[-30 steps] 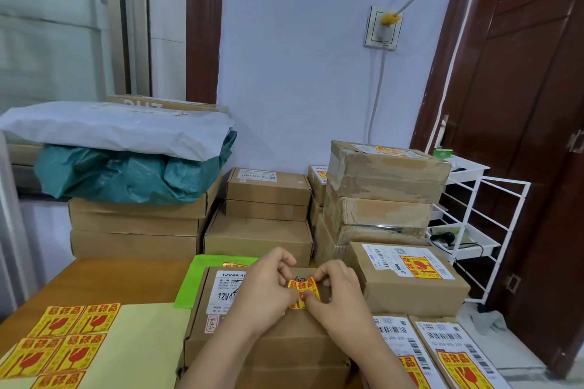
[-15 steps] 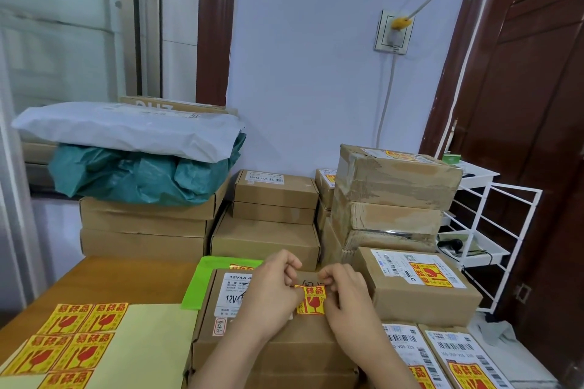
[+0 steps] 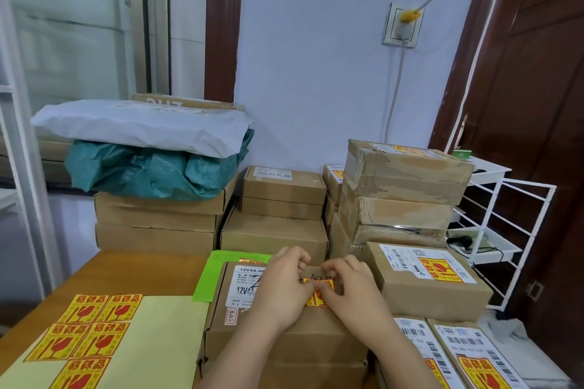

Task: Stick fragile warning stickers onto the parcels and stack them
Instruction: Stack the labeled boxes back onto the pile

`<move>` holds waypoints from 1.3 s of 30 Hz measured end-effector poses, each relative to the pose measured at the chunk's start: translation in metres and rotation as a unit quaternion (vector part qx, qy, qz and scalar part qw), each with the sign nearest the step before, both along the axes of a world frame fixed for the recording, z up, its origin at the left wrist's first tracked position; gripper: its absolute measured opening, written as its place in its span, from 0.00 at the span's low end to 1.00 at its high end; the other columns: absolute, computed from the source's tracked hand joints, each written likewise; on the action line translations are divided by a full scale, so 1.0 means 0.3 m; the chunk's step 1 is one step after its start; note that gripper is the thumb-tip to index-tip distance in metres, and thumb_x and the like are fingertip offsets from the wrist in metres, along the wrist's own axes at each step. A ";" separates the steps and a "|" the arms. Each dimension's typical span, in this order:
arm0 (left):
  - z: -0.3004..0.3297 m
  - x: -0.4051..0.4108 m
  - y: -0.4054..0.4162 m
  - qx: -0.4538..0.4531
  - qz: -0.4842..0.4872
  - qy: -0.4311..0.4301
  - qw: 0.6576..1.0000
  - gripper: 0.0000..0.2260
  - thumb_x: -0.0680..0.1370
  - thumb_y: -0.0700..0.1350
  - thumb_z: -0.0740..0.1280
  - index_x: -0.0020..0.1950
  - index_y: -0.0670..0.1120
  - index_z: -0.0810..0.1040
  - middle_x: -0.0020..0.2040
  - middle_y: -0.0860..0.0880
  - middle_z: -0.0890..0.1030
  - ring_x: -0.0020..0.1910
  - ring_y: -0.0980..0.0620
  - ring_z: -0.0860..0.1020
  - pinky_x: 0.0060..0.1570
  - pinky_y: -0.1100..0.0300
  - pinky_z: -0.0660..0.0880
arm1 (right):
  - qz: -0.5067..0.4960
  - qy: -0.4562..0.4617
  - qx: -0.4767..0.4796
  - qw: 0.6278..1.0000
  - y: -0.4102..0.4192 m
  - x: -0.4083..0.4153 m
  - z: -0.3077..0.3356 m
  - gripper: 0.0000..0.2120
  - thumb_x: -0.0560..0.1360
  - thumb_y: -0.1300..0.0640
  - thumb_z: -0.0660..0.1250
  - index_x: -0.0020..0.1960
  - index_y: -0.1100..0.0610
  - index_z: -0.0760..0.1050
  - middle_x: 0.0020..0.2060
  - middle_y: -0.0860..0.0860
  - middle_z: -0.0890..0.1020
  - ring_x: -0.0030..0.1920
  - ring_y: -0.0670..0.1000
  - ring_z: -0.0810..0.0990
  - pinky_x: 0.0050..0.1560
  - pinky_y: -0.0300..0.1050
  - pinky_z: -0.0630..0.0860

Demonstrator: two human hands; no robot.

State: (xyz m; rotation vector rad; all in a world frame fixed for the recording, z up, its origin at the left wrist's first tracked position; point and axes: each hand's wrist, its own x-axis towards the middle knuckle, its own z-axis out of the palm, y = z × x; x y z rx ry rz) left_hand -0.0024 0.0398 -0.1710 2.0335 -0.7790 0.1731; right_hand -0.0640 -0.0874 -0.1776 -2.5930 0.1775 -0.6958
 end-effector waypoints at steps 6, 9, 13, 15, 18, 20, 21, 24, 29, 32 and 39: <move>-0.002 0.004 -0.001 0.001 -0.001 -0.007 1.000 0.11 0.74 0.38 0.68 0.50 0.51 0.70 0.46 0.55 0.70 0.44 0.58 0.69 0.42 0.74 0.66 | -0.010 0.013 0.013 1.000 0.005 0.012 0.009 0.11 0.76 0.51 0.66 0.57 0.50 0.75 0.42 0.38 0.67 0.48 0.44 0.66 0.51 0.39 0.70; -0.002 0.008 -0.002 -0.003 -0.002 -0.013 1.000 0.11 0.74 0.36 0.67 0.50 0.49 0.72 0.46 0.54 0.70 0.43 0.58 0.69 0.41 0.74 0.66 | -0.010 0.009 0.016 1.000 0.004 0.008 0.006 0.11 0.76 0.52 0.65 0.58 0.50 0.75 0.42 0.38 0.68 0.48 0.44 0.66 0.51 0.38 0.68; -0.007 0.013 -0.005 -0.012 0.001 -0.022 1.000 0.11 0.73 0.33 0.65 0.49 0.48 0.73 0.43 0.56 0.69 0.40 0.60 0.69 0.41 0.75 0.66 | -0.013 0.014 0.010 1.000 0.002 0.006 0.006 0.11 0.77 0.57 0.63 0.59 0.51 0.75 0.47 0.42 0.70 0.49 0.44 0.65 0.50 0.36 0.66; -0.007 0.013 -0.004 -0.011 0.003 -0.022 1.000 0.11 0.73 0.32 0.64 0.50 0.46 0.75 0.43 0.56 0.69 0.40 0.60 0.69 0.40 0.75 0.67 | -0.015 0.018 0.006 1.000 0.002 0.007 0.008 0.13 0.77 0.61 0.60 0.59 0.52 0.75 0.48 0.43 0.70 0.49 0.45 0.64 0.49 0.36 0.65; -0.001 0.013 -0.003 -0.011 0.004 -0.016 1.000 0.13 0.73 0.29 0.62 0.52 0.44 0.76 0.42 0.57 0.70 0.42 0.57 0.70 0.40 0.74 0.67 | -0.019 0.026 0.005 0.999 0.003 0.006 0.014 0.15 0.77 0.64 0.58 0.59 0.53 0.75 0.49 0.44 0.71 0.50 0.46 0.64 0.52 0.38 0.67; 0.002 0.007 0.002 -0.005 0.006 -0.009 1.000 0.14 0.73 0.28 0.61 0.52 0.44 0.76 0.44 0.55 0.71 0.43 0.56 0.71 0.41 0.73 0.68 | -0.023 0.032 0.008 0.999 0.006 0.004 0.015 0.16 0.77 0.65 0.57 0.59 0.54 0.75 0.51 0.46 0.73 0.51 0.46 0.65 0.54 0.41 0.69; 0.004 0.006 0.002 -0.005 0.007 -0.006 1.000 0.15 0.73 0.28 0.61 0.53 0.44 0.77 0.45 0.54 0.72 0.43 0.57 0.71 0.42 0.73 0.68 | -0.025 0.033 0.009 0.999 0.005 0.002 0.017 0.16 0.77 0.66 0.57 0.59 0.54 0.76 0.52 0.47 0.74 0.51 0.46 0.65 0.55 0.42 0.69; 0.003 0.007 0.004 -0.010 0.009 0.006 1.000 0.16 0.73 0.27 0.59 0.52 0.43 0.77 0.45 0.53 0.73 0.44 0.57 0.72 0.43 0.72 0.70 | -0.024 0.031 0.012 0.999 0.006 0.001 0.014 0.19 0.75 0.69 0.56 0.59 0.55 0.76 0.53 0.49 0.75 0.51 0.47 0.65 0.54 0.43 0.70; 0.032 -0.006 0.021 -0.086 0.011 0.092 0.992 0.16 0.73 0.26 0.57 0.50 0.42 0.77 0.43 0.51 0.75 0.42 0.57 0.73 0.41 0.72 0.71 | -0.026 0.033 0.020 0.999 0.012 -0.011 0.020 0.19 0.76 0.69 0.55 0.60 0.55 0.76 0.54 0.49 0.76 0.51 0.46 0.66 0.54 0.41 0.69; 0.055 -0.014 0.043 -0.167 0.006 0.165 0.972 0.14 0.75 0.26 0.58 0.50 0.42 0.77 0.43 0.51 0.76 0.43 0.56 0.74 0.39 0.74 0.72 | -0.032 0.036 0.020 0.999 0.021 -0.023 0.034 0.19 0.76 0.69 0.55 0.59 0.56 0.77 0.53 0.50 0.76 0.54 0.49 0.69 0.54 0.44 0.70; 0.117 -0.022 0.131 -0.143 -0.005 0.199 0.969 0.10 0.76 0.29 0.61 0.54 0.39 0.76 0.46 0.47 0.78 0.48 0.51 0.76 0.42 0.72 0.73 | -0.039 0.093 0.009 0.995 0.042 -0.052 0.064 0.18 0.77 0.66 0.56 0.62 0.56 0.75 0.58 0.52 0.75 0.60 0.53 0.68 0.59 0.51 0.71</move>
